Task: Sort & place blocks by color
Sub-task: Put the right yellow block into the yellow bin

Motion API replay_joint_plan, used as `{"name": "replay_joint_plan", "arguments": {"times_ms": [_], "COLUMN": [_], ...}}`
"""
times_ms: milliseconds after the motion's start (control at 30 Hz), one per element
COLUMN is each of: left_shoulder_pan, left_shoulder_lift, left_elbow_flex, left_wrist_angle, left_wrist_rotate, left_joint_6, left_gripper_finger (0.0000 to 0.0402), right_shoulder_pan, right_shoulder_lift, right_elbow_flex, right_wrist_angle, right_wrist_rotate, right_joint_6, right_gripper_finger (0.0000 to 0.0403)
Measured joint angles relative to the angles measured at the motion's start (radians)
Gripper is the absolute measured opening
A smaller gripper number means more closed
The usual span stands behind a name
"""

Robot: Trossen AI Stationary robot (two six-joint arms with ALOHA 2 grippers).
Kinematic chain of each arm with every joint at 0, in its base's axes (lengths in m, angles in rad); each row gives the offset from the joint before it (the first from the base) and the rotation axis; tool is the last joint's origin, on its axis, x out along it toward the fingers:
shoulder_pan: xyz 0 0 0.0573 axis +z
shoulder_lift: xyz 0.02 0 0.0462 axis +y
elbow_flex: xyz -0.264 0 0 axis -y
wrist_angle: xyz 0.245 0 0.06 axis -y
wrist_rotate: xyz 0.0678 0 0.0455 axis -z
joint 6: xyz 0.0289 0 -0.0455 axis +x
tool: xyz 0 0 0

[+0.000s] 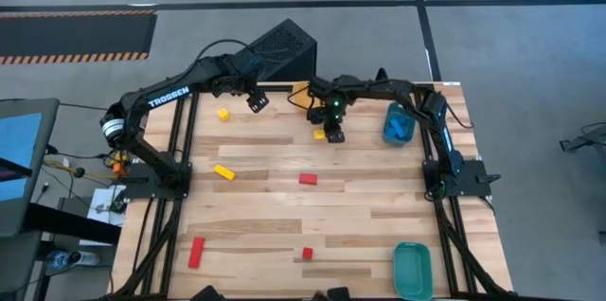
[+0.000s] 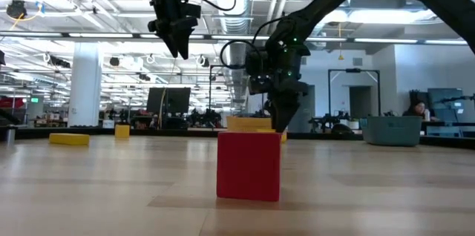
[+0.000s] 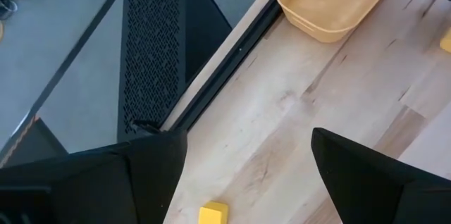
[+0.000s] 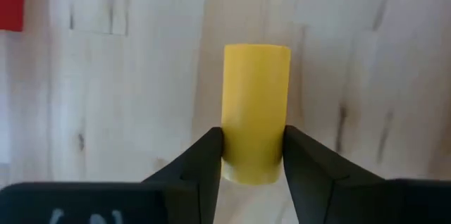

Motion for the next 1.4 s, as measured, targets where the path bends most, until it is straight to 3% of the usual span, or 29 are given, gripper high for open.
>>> {"name": "replay_joint_plan", "arguments": {"times_ms": [200,333,633,767,933,1133,1267,1400], "left_shoulder_pan": [0.0,0.0,0.0,0.001,0.016,0.018,0.019,0.006], "left_shoulder_lift": [0.0,0.0,0.0,0.0,0.0,0.0,0.0,0.005], "left_elbow_flex": [0.0,0.0,0.0,0.0,-0.001,-0.003,-0.039,-0.104], "left_wrist_angle": [0.0,0.0,0.0,0.0,0.003,0.025,0.138,0.338], "left_wrist_rotate": [-0.003,-0.003,0.005,0.022,0.155,0.256,0.391,0.649], "left_joint_6": [0.025,0.028,0.133,0.178,0.184,0.187,0.149,0.128], "left_gripper_finger": [0.0293,0.0293,0.0293,0.0293,0.0293,0.0293,0.0293,0.0293], "right_shoulder_pan": [0.036,0.068,0.111,0.125,0.141,0.145,0.206,0.337], "right_shoulder_lift": [0.004,0.005,-0.003,-0.036,-0.157,-0.393,-0.574,-0.697], "right_elbow_flex": [-0.018,-0.019,-0.018,-0.025,-0.045,-0.245,-0.385,-0.444], "right_wrist_angle": [0.046,0.066,0.02,-0.004,0.029,0.175,0.283,0.35], "right_wrist_rotate": [0.044,0.142,0.151,0.143,0.132,0.155,0.273,0.464], "right_joint_6": [0.08,0.151,0.285,0.383,0.514,0.726,0.946,1.109], "right_gripper_finger": [0.0182,0.0189,0.0123,0.0123,0.0131,0.0127,0.0129,0.0128]}}
